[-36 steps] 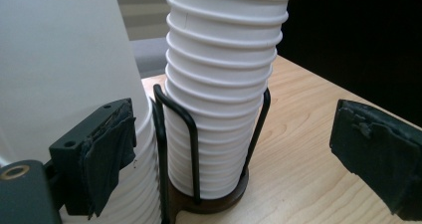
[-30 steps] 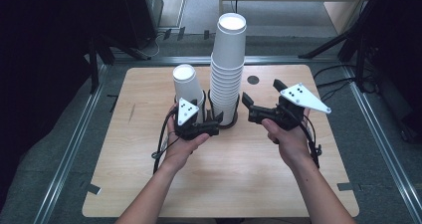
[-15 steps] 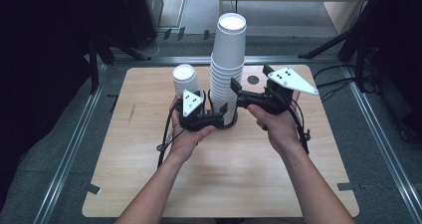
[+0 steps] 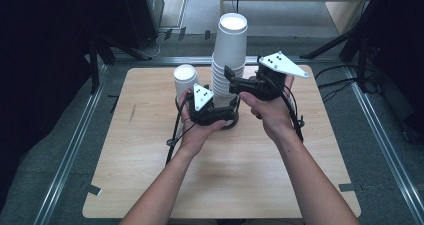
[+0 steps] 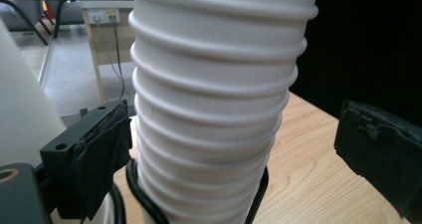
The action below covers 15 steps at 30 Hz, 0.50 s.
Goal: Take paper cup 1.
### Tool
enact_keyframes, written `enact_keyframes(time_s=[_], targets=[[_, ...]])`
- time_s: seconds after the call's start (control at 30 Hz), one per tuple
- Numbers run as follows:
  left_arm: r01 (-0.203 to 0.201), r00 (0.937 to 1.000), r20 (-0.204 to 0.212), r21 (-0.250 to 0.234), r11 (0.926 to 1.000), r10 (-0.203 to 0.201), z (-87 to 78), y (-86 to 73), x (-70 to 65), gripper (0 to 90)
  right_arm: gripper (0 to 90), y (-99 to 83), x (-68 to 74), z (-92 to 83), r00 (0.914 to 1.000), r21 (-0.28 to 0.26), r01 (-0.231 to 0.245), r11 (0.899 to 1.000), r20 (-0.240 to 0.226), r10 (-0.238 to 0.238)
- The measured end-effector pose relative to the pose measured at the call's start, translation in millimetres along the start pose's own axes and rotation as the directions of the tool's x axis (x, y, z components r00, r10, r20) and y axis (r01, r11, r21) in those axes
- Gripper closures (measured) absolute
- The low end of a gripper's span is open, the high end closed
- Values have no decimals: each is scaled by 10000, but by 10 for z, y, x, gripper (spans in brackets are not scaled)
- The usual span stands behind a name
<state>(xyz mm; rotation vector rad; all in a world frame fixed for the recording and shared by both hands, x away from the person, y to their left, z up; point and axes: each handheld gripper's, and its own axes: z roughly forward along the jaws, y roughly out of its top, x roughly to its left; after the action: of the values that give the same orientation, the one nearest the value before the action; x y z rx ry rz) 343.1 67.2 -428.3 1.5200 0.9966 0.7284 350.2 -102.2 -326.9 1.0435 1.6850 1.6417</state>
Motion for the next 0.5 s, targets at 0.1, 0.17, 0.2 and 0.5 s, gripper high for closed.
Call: enact_keyframes(time_s=[0.1,0.17,0.2,0.5], targets=[[-39,9992,-391,-301,9995,27,29,44,-41,18,0,58,20,71,10000,-1,-97,10000,-22,97],[-38,9986,-525,-345,9994,19,45,48,-42,18,0,89,24,119,9999,-3,-159,9999,-17,159],[4,9978,-658,-352,9994,-27,62,51,-40,18,0,102,28,145,9998,15,-174,9998,-3,174],[58,9956,-928,-538,9985,-108,175,27,-50,18,0,144,78,330,9999,220,-151,9996,26,150]])
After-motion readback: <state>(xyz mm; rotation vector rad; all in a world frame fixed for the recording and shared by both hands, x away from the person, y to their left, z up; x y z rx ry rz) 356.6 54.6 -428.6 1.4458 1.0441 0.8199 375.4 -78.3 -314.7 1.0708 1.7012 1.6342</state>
